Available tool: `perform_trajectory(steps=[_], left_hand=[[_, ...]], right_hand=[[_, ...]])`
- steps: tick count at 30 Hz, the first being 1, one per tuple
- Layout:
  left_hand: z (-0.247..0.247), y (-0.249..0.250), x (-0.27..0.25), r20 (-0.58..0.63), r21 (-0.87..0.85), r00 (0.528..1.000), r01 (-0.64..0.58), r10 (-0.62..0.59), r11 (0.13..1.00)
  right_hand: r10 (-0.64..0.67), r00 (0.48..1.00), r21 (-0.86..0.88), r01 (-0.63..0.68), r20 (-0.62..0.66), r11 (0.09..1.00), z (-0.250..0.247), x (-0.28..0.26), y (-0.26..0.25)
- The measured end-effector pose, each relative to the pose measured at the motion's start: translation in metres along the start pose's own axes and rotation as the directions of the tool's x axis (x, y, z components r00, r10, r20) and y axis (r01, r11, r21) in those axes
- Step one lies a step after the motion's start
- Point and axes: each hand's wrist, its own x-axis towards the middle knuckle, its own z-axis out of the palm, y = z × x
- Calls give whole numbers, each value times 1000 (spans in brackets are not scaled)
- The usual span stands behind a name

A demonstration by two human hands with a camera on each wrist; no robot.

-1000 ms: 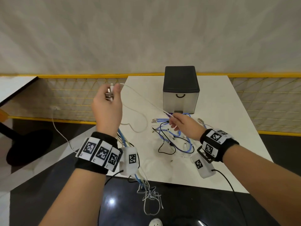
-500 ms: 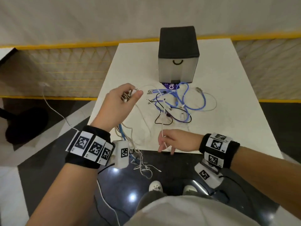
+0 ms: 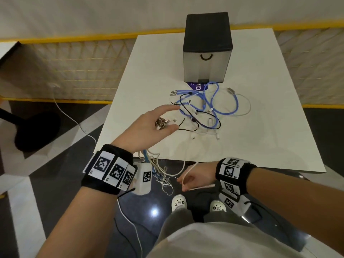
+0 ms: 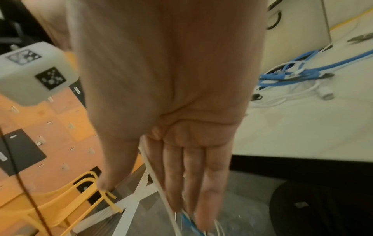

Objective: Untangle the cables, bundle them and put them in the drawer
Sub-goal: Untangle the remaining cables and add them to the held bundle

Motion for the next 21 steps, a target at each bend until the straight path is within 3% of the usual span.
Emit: perform_trajectory(steps=[3,6,8,9,11,13,14,18,21], left_hand=[[0,6,-6,-33,-89,999,-27,24,996],[4,13,-10,-120,-227,992,-70,43,971],[6,16,-9,-168,-321,986,-79,25,944],[7,18,-8,-184,-362,983,-81,14,929],[11,24,-4,-206,-425,978,-96,7,900],[16,33,1,-241,-463,970,-131,18,877],[20,38,5,-267,-472,963,-158,30,868],[27,54,19,-397,-441,915,-255,68,861],[24,54,22,-446,-524,894,-294,36,799]], right_hand=[[156,983,-140,-143,92,980,-14,-16,11],[310,924,-74,-301,226,951,-41,-45,11],[368,908,-33,-369,199,929,-62,-66,4],[366,924,-31,-365,111,931,-73,-75,0],[266,941,-74,-286,-208,955,-91,-85,-10],[71,872,-11,-87,-484,996,-103,-87,-28],[7,842,60,30,-539,998,-107,-84,-38],[-97,853,379,326,-513,866,-91,-59,-63],[-98,837,395,354,-539,848,-66,-43,-56]])
